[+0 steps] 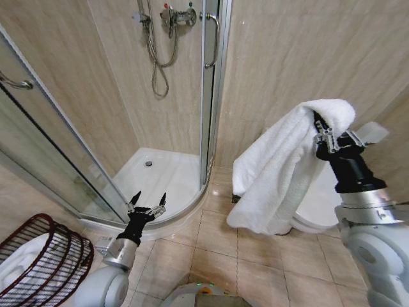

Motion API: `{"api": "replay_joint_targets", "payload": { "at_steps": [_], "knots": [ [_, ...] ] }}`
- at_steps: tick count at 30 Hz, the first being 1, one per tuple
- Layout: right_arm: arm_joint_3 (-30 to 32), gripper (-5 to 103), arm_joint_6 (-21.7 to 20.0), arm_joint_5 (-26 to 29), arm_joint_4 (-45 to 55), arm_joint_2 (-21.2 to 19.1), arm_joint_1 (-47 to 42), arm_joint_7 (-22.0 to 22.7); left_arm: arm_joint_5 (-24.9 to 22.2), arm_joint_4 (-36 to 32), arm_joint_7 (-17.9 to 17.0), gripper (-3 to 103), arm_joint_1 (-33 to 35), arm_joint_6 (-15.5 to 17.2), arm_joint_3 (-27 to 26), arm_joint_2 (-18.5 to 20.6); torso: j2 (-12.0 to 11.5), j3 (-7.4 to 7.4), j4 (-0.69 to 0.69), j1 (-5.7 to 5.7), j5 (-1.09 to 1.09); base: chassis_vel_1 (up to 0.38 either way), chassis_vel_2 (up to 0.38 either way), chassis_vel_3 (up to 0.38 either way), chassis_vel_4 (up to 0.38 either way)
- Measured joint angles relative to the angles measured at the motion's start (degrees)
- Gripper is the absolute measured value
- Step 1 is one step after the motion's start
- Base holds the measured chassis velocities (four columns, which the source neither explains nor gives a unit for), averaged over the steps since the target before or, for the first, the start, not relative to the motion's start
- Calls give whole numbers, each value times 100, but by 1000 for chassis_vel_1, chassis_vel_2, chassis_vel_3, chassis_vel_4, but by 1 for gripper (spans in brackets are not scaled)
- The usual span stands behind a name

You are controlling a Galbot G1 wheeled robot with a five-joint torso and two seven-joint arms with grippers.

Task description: Discard the used towel into the hamper.

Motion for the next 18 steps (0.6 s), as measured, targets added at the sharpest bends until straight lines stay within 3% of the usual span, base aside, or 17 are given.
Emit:
{"api": "replay_joint_targets", "payload": {
  "at_steps": [18],
  "knots": [
    [207,11,33,174,-11,-73,-67,22,0,0,0,100,0,0,0,0,438,262,0,175,0,0,0,0,0]
  ]
}}
